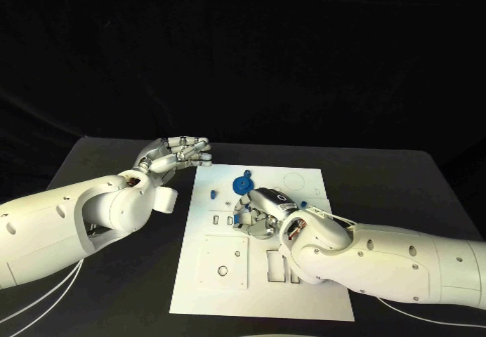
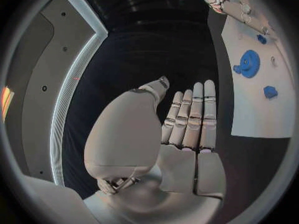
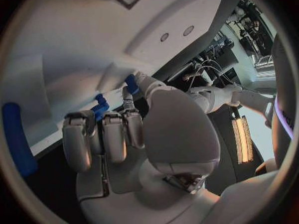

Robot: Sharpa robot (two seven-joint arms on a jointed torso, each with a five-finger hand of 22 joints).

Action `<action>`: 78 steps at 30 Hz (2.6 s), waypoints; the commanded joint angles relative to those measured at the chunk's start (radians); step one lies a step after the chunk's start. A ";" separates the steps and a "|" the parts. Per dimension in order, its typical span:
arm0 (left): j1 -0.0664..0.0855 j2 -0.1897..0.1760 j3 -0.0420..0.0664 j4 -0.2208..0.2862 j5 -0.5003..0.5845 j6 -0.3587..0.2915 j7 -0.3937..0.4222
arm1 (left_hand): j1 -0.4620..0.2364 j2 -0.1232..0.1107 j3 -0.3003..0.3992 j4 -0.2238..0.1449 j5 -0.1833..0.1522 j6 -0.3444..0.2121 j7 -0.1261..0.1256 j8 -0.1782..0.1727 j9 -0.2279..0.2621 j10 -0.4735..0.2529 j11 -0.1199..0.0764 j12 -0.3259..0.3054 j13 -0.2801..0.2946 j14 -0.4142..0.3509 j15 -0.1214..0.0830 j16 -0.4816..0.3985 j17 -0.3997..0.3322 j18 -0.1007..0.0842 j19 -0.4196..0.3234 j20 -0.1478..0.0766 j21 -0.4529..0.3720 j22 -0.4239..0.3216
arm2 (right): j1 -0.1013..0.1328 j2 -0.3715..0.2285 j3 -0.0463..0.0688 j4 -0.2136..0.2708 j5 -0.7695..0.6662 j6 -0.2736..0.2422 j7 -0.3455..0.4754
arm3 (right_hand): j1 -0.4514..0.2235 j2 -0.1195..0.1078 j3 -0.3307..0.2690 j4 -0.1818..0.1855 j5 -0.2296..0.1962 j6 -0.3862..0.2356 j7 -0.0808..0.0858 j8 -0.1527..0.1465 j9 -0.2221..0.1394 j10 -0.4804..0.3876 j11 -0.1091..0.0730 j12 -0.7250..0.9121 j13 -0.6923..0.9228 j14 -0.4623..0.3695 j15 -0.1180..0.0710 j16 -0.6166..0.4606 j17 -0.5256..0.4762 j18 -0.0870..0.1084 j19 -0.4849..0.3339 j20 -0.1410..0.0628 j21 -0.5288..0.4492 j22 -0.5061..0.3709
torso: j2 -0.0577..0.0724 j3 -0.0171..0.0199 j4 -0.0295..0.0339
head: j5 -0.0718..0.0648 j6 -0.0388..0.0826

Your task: Assemble the parts on the task board

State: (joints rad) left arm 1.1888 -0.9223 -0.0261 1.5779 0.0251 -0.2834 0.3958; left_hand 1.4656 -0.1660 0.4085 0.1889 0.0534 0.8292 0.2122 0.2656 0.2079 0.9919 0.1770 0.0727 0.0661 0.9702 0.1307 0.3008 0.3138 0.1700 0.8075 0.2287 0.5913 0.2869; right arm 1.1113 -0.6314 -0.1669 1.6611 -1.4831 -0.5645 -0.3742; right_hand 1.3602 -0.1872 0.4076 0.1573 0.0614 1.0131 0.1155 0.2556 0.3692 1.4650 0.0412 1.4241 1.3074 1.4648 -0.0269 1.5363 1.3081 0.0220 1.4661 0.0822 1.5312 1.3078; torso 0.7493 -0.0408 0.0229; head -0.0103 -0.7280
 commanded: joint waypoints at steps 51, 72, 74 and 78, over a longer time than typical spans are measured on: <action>0.004 0.035 0.002 0.019 -0.718 0.274 -0.754 | -0.296 0.039 -0.006 0.104 -0.003 -0.057 -0.097 0.490 0.292 0.193 -0.135 1.158 0.878 0.544 -0.148 1.202 1.098 -0.073 0.445 -0.138 0.799 0.811 | 0.138 -0.331 0.002 0.100 0.684 -0.138 0.427 | 0.078 0.045 -0.404 0.132 0.003 -0.102 0.037 -0.039 -0.032 -0.111 0.029 -0.127 -0.020 0.067 0.026 -0.033 0.097 0.013 0.025 0.025 -0.098 0.191 | -0.031 0.0174 -0.0066 | 0.021 -0.018; 0.029 0.200 0.001 -0.068 -1.003 0.428 -0.903 | -0.406 0.045 -0.091 0.106 -0.003 -0.050 -0.121 0.576 0.349 0.220 -0.156 1.203 0.925 0.556 -0.167 1.214 1.119 -0.080 0.468 -0.152 0.822 0.855 | 0.151 -0.327 0.002 0.040 0.711 -0.125 0.393 | 0.079 0.045 -0.407 0.130 0.003 -0.109 0.037 -0.040 -0.032 -0.114 0.029 -0.130 -0.023 0.067 0.025 -0.034 0.094 0.014 0.024 0.024 -0.102 0.189 | -0.044 0.0204 -0.0041 | 0.025 -0.035; 0.031 0.205 0.001 -0.071 -1.004 0.429 -0.904 | -0.409 0.046 -0.095 0.105 -0.003 -0.051 -0.122 0.579 0.353 0.221 -0.157 1.204 0.926 0.556 -0.168 1.214 1.119 -0.080 0.468 -0.153 0.822 0.856 | 0.151 -0.326 0.002 0.038 0.711 -0.125 0.392 | 0.079 0.045 -0.407 0.130 0.003 -0.109 0.037 -0.040 -0.032 -0.114 0.029 -0.130 -0.023 0.067 0.025 -0.034 0.094 0.014 0.024 0.024 -0.102 0.189 | -0.044 0.0205 -0.0039 | 0.025 -0.036; 0.036 0.218 0.000 -0.075 -1.005 0.433 -0.906 | -0.417 0.049 -0.106 0.106 -0.003 -0.053 -0.125 0.588 0.362 0.221 -0.158 1.206 0.928 0.555 -0.169 1.214 1.119 -0.080 0.468 -0.154 0.822 0.855 | 0.151 -0.322 0.002 0.034 0.710 -0.125 0.388 | 0.079 0.045 -0.407 0.130 0.003 -0.109 0.037 -0.040 -0.032 -0.114 0.029 -0.130 -0.023 0.067 0.025 -0.034 0.094 0.014 0.024 0.024 -0.102 0.189 | -0.043 0.0206 -0.0038 | 0.025 -0.038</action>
State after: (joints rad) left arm 1.2227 -0.7075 -0.0264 1.5032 -0.9565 0.1159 -0.4953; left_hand 1.0614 -0.1172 0.3060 0.2941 0.0496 0.7738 0.0958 0.8505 0.5689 1.2117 0.0247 1.2732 0.9926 1.4668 -0.0338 1.5109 1.3080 0.1080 1.2778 0.0806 1.4079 1.1418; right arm 1.2621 -0.9546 -0.1654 1.6955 -0.7741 -0.7025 0.0179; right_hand 1.4410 -0.1512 0.0019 0.2896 0.0639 0.9022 0.1517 0.2108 0.3366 1.3576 0.0733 1.2924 1.2849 1.4629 -0.0001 1.5052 1.3074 0.0221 1.4661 0.1039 1.4344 1.3076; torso 0.7055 -0.0200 0.0189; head 0.0152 -0.7649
